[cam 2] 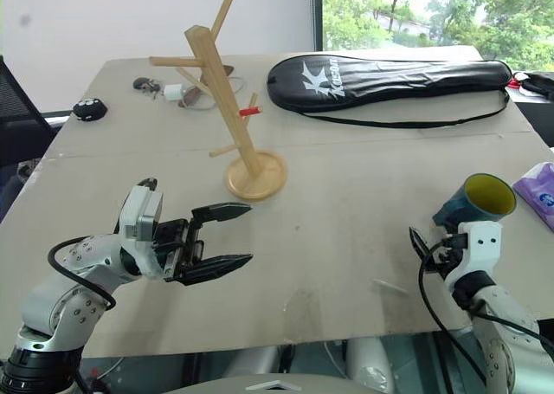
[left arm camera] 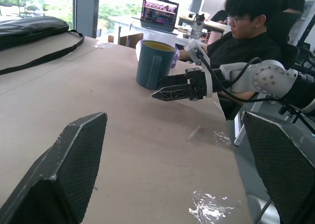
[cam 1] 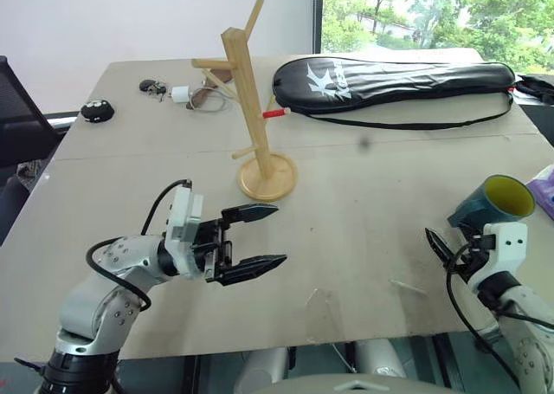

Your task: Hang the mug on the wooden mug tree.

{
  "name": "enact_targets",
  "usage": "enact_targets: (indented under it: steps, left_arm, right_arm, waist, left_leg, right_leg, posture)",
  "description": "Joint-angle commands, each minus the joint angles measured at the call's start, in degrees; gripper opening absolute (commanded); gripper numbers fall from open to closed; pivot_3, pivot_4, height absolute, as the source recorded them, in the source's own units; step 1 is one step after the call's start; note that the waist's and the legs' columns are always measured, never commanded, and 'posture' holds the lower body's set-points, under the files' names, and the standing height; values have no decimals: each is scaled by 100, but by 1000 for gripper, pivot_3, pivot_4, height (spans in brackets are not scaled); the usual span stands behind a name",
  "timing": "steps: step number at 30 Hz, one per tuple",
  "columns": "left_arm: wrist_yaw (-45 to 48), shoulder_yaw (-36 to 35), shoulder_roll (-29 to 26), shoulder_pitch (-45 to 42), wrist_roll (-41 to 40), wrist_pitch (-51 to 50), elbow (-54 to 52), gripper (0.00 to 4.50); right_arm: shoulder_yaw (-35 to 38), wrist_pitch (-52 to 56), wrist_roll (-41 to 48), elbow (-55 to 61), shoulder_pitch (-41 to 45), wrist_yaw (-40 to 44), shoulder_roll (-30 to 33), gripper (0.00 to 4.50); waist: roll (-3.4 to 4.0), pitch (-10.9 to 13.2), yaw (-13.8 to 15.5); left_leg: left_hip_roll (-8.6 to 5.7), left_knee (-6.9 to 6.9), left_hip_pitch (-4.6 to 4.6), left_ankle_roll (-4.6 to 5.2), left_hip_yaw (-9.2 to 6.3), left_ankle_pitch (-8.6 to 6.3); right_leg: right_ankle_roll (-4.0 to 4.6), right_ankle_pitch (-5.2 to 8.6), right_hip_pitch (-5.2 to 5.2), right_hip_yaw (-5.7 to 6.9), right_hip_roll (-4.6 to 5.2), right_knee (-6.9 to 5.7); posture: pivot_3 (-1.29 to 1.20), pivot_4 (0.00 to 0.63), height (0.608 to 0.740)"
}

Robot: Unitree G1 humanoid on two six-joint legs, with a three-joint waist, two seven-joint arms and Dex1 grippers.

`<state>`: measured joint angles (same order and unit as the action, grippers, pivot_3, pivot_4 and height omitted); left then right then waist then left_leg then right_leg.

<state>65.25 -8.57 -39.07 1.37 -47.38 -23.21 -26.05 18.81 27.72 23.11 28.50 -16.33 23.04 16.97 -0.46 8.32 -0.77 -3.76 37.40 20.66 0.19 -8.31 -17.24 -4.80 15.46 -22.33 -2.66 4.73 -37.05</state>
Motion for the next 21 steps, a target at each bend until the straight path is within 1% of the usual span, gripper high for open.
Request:
enact_targets:
  steps: [1, 14, 16, 20, 21]
  left_arm:
    - [-43, -162, -11, 28, -66, 87, -250, 4500]
    - [-227, -114, 1, -42, -93, 29, -349, 4500]
    - [-237, -110, 12, -55, -85, 39, -345, 4500]
    - [-266, -117, 38, -95, -86, 51, -336, 4500]
    - [-264, -120, 36, -93, -82, 56, -335, 4500]
  right_arm:
    - [-32, -191, -10, 109, 57, -71, 14, 2877]
    - [-71, -241, -85, -93, 354, -300, 47, 2877]
    - [-56, -272, -161, -198, 396, -362, 59, 2344]
    - [-77, -421, -301, -398, 437, -381, 69, 744]
    - [-80, -456, -297, -449, 477, -374, 57, 240]
  waist:
    - [0, 0, 3]
    - [0, 0, -1]
    - [0, 0, -2]
    - [0, 0, 2]
    - [0, 0, 0]
  left_leg:
    - [0, 0, 0, 0, 0, 0]
    - [0, -1, 0, 0, 1, 0]
    - [0, -1, 0, 0, 1, 0]
    - [-1, -1, 2, 0, 1, 0]
    - [-1, -1, 2, 0, 1, 0]
  right_leg:
    - [0, 0, 0, 0, 0, 0]
    - [0, 0, -1, -1, -1, 0]
    - [0, 0, -1, -1, -1, 0]
    - [0, 0, -3, 0, -1, 0]
    - [0, 0, -3, -1, -1, 0]
  posture:
    - [0, 150, 740]
    - [0, 150, 740]
    - [0, 150, 740]
    - [0, 150, 740]
    - [0, 150, 740]
